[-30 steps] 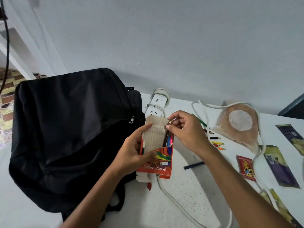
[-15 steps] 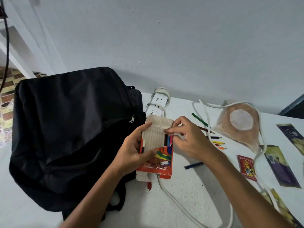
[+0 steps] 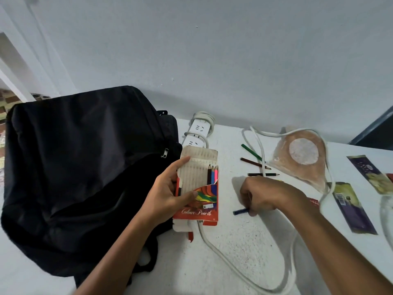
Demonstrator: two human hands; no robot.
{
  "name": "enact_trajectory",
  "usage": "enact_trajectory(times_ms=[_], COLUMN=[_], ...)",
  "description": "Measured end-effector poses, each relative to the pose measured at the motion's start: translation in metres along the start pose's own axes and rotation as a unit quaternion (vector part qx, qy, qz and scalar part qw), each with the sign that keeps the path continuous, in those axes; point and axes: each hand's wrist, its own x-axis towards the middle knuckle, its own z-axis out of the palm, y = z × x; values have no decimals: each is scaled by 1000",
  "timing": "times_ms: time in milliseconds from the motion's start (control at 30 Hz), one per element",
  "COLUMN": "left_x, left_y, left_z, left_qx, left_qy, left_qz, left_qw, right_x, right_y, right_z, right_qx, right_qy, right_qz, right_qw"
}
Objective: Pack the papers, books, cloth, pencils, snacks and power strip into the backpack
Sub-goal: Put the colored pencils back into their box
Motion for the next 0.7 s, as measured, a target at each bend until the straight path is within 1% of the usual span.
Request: enact_trajectory(times_ms=[100, 167, 267, 333, 400, 500, 600, 667, 700], left_x=[0, 0, 0, 0, 1, 1, 0, -1, -2], left_y=[-1, -1, -2, -1, 0, 0, 2, 4, 4], left_z=[0, -1, -1, 0, 0, 0, 0, 0, 0], left_qx=[0, 0, 2, 8, 12, 14, 28, 26, 25], left_qy=[-3, -3, -4, -5, -5, -8, -8, -10, -12], left_qz=[2, 2, -3, -6, -8, -5, -9, -10, -10], left_qw=[1000, 1000, 1000, 1000, 1000, 1000, 1000, 1000, 1000], right_x=[-3, -7, -8, -7, -7, -3, 4, 11, 14], right_y=[2, 4, 0, -9, -17, -27, -34, -38, -39], right_z=[-10, -18, -21, -19, -17, -17, -16, -15, -15], right_qx=[75, 176, 325, 377, 416, 453, 512, 538, 540], right_qy=[17, 65, 166, 227, 267, 286, 290, 277, 270], right_qz=[-35, -66, -107, -146, -167, -183, -184, -162, -148], right_qw=[996, 980, 925, 886, 853, 824, 787, 779, 784])
